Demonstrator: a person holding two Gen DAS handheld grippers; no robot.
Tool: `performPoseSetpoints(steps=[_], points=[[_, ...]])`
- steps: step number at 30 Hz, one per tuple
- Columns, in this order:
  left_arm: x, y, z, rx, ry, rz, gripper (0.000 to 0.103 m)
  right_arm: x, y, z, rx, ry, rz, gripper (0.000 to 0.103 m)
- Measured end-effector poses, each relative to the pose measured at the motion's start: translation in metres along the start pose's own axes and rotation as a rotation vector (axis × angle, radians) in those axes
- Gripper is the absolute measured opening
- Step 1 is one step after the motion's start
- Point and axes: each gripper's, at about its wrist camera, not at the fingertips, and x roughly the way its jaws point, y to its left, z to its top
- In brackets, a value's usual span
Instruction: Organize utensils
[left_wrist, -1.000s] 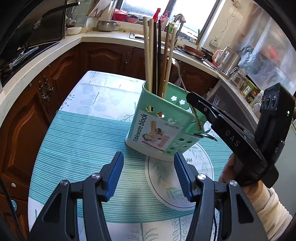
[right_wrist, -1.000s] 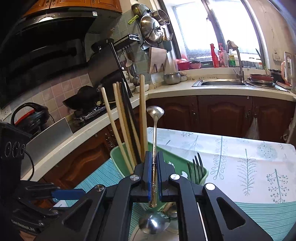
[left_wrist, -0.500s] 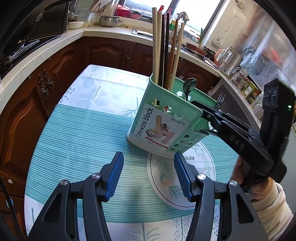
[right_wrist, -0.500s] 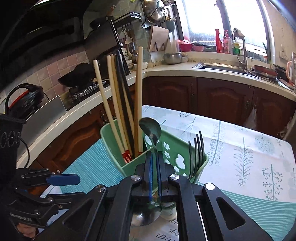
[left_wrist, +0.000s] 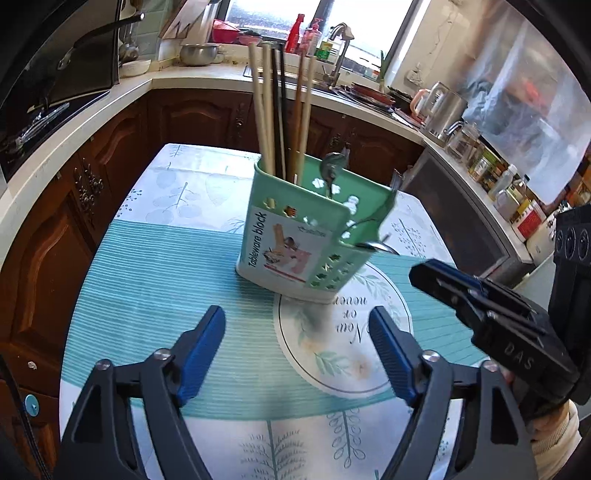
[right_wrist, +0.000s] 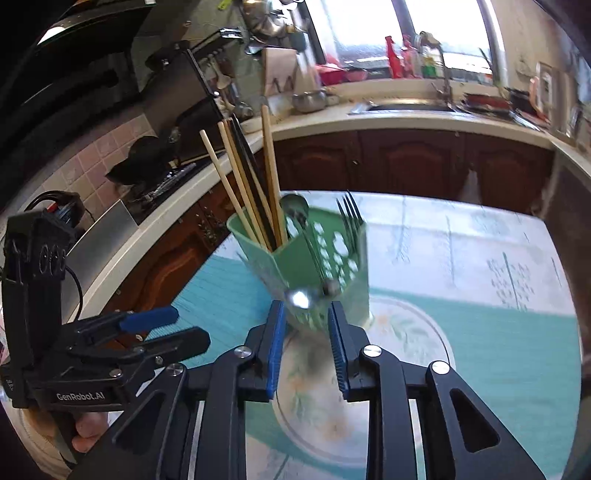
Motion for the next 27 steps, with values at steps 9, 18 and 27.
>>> performPoseSetpoints(steps=[9, 18, 27], points=[[-0.049, -0.035, -0.028, 0.056, -0.029, 0.108, 0.102, -0.086, 0.007, -0.056, 0.127, 0.015, -0.13, 0.062], [-0.095, -0.064, -0.023, 0.097, -0.077, 0.212, 0.102, -0.172, 0.024, -0.072, 0.154, -0.036, -0.208, 0.083], [-0.127, -0.085, -0.033, 0.117, -0.138, 0.264, 0.102, -0.228, 0.04, -0.08, 0.165, -0.074, -0.22, 0.088]])
